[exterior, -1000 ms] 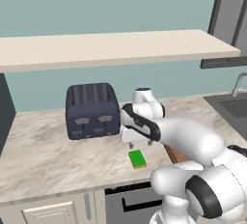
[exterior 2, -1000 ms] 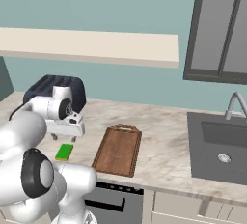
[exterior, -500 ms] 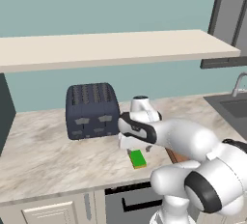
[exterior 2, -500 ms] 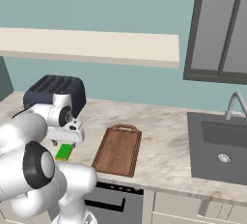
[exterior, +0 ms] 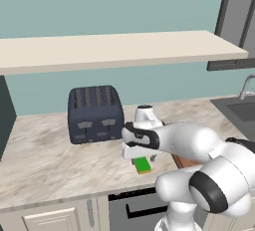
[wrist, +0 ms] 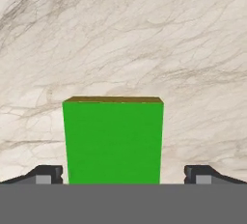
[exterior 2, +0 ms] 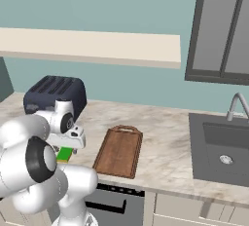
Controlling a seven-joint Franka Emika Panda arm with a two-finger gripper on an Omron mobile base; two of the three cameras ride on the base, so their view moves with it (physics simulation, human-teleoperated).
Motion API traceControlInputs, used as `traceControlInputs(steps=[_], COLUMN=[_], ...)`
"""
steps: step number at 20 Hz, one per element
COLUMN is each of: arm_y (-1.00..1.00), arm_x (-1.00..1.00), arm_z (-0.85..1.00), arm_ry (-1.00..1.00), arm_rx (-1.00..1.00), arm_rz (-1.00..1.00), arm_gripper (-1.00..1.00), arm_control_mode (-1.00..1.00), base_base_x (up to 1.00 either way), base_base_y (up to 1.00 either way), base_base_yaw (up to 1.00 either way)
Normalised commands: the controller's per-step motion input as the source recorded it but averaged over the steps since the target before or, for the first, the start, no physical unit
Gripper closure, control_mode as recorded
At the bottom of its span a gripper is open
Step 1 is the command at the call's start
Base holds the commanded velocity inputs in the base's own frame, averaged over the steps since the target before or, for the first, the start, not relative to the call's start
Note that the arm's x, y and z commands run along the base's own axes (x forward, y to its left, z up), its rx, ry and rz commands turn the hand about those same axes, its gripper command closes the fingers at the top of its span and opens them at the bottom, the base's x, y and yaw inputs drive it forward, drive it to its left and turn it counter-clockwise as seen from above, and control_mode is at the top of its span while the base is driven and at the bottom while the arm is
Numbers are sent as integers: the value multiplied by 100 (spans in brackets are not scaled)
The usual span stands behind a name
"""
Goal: Pick up the sponge from the counter and clean the cutting board by briefly scrubbing or pressing down on the cutting board. Once finished, release the sponge.
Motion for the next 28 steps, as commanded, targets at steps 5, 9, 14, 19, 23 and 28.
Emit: traceControlInputs(steps=[5,9,14,19,23,28], arm_y=[0,1,1,0,0,0], arm_x=[0,0,0,0,0,0], arm_z=[-17,-7,-2,0,0,0], arm_ry=[1,1,0,0,0,0], arm_rx=[0,0,0,0,0,0], arm_rz=[0,0,0,0,0,0], arm_gripper=[-100,-100,-100,-100,100,100], arm_control_mode=[-100,-100,-100,-100,-100,-100], base_base_x=[0,0,0,0,0,0], base_base_y=[0,0,0,0,0,0], base_base_yaw=[0,0,0,0,0,0])
